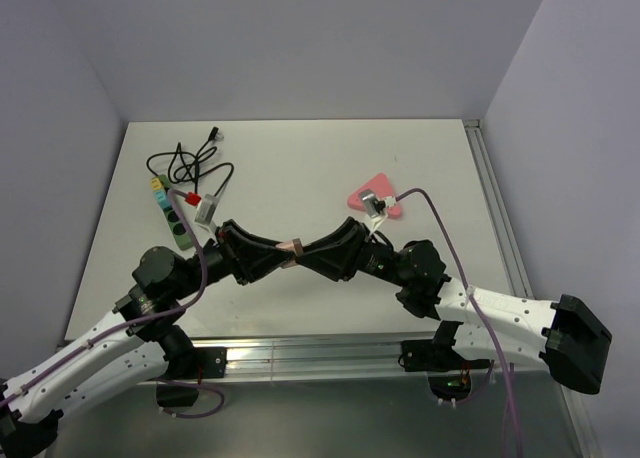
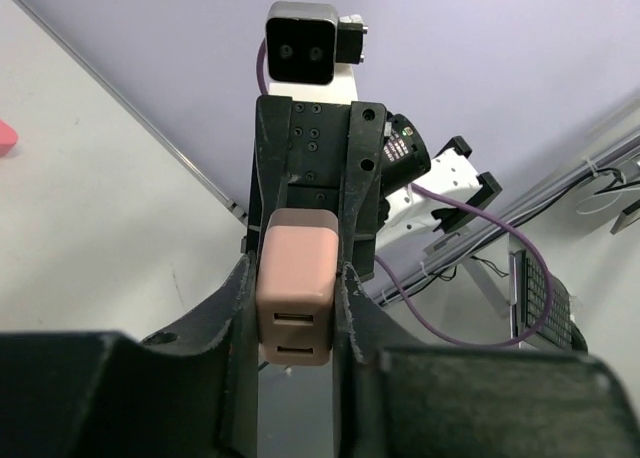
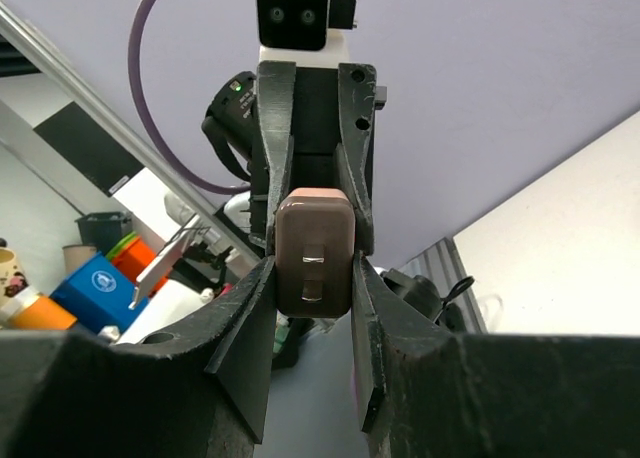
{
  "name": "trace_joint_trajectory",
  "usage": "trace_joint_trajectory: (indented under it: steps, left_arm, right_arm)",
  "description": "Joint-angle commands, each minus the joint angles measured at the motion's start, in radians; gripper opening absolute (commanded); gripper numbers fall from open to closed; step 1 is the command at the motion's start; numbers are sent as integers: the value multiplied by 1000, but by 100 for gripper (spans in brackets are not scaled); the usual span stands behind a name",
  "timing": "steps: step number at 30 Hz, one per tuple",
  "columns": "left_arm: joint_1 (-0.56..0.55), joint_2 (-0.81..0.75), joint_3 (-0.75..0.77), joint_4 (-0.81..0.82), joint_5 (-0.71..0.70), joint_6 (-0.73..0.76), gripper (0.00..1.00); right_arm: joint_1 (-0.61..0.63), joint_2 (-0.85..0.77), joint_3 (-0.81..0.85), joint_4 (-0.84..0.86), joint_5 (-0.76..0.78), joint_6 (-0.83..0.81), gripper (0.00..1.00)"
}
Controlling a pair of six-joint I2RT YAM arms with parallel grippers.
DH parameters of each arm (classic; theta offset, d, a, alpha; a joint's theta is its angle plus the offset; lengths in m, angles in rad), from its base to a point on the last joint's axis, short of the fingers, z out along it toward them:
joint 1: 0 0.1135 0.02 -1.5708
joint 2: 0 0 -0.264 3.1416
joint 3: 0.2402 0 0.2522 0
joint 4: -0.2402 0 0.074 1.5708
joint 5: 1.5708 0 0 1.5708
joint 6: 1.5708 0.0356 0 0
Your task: Insert the plug
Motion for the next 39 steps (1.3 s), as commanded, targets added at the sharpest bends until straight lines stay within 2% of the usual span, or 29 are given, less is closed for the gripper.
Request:
trace_joint_trajectory:
  steps: [1, 2, 6, 10, 12, 14, 15, 16, 18, 19, 21, 23, 27, 30, 33, 35, 36, 39]
  left_arm:
    - [-8, 16, 19, 29, 65, -2, 14]
    - [-8, 22, 24, 27, 66, -2, 1]
    - [-8, 29, 39, -3, 55, 1, 0]
    - [-8, 35, 91, -123, 20, 52, 0]
    - [-8, 27, 128, -210, -21, 85, 0]
    - [-8, 7, 163, -261, -62, 104, 0]
    - [-8, 3, 179, -340, -85, 113, 0]
    - [-8, -7, 194, -374, -139, 134, 0]
    - [-8, -7, 246, -481, -193, 159, 0]
    - [-8, -7, 263, -522, -254, 161, 0]
    - [-8, 2, 312, -592, -319, 155, 0]
    - [-8, 32, 372, -735, -424, 133, 0]
    - [-8, 68, 424, -924, -540, 49, 0]
    - [-8, 108, 461, -1032, -618, 11, 0]
    - [2, 217, 533, -1151, -673, 16, 0]
    - [38, 292, 573, -1178, -676, 50, 0]
    - [56, 318, 579, -1174, -669, 64, 0]
    - [184, 331, 579, -1113, -600, 121, 0]
  right_arm:
    - [8, -10, 50, -18, 79, -55, 0]
    - [11, -10, 55, -24, 81, -63, 0]
    - [14, -11, 73, -67, 73, -78, 0]
    - [13, -36, 99, -176, 69, -109, 43]
    - [13, -65, 104, -235, 116, -112, 47]
    - [13, -122, 122, -370, 208, -106, 48]
    - [13, -145, 131, -427, 258, -98, 48]
    - [13, -186, 147, -567, 312, -63, 48]
    - [13, -215, 206, -708, 463, -11, 47]
    - [14, -237, 267, -846, 505, 61, 46]
    - [13, -243, 326, -953, 579, 136, 45]
    - [16, -222, 430, -1131, 611, 267, 47]
    - [52, -121, 584, -1419, 665, 358, 67]
    - [71, -58, 676, -1548, 691, 373, 77]
    - [72, -59, 676, -1538, 684, 368, 86]
    - [71, -77, 632, -1456, 639, 348, 88]
    - [65, -100, 619, -1405, 627, 338, 94]
    - [53, -145, 587, -1383, 633, 335, 99]
